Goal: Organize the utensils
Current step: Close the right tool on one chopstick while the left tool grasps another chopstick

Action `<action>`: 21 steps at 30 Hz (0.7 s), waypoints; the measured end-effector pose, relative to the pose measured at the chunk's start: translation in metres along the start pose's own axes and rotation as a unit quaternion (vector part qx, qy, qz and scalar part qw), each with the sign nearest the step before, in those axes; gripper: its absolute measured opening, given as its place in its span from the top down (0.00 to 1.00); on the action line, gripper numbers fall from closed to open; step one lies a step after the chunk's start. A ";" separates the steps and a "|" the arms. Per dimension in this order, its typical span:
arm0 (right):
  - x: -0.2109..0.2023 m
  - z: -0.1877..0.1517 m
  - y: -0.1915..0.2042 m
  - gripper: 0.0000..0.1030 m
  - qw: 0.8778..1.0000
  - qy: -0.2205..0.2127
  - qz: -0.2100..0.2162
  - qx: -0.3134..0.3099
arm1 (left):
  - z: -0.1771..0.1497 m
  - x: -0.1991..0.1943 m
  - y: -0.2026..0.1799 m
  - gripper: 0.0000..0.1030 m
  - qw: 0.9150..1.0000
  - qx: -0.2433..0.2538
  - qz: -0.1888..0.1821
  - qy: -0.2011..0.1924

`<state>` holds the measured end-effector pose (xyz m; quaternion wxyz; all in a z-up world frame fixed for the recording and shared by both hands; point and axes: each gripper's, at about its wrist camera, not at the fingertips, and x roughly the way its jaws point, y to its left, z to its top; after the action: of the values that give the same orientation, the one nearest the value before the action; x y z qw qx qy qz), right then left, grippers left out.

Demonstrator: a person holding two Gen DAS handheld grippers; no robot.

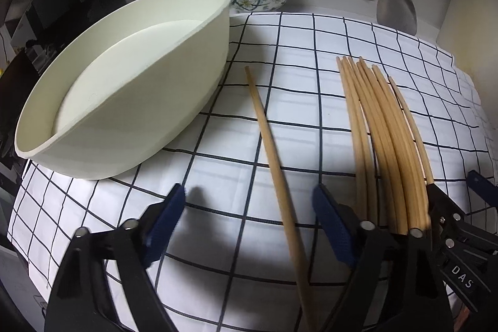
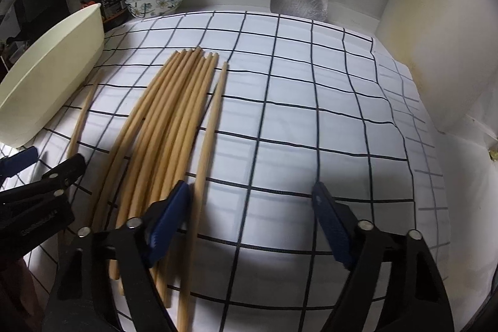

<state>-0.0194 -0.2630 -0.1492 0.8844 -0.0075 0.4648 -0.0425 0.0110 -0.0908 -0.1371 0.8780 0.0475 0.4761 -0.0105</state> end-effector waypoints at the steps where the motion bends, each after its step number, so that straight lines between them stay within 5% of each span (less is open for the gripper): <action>1: 0.000 0.000 0.001 0.37 1.000 -0.001 0.005 0.000 | 0.000 -0.001 -0.001 0.34 1.000 -0.001 -0.006 0.000; 6: -0.002 0.001 0.010 0.62 0.999 -0.011 0.020 -0.025 | 0.000 -0.004 -0.010 0.68 0.999 0.007 -0.038 0.002; 9: -0.002 0.003 0.017 0.88 0.999 -0.009 0.024 -0.040 | 0.000 -0.006 -0.017 0.89 0.999 0.019 -0.044 0.004; 21: -0.017 0.005 -0.001 0.94 0.998 -0.010 0.055 0.018 | 0.008 -0.020 -0.016 0.93 0.996 0.038 -0.077 0.007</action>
<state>-0.0245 -0.2630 -0.1326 0.8900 0.0340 0.4548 -0.0020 0.0054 -0.1076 -0.1171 0.8690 0.0438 0.4834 -0.0960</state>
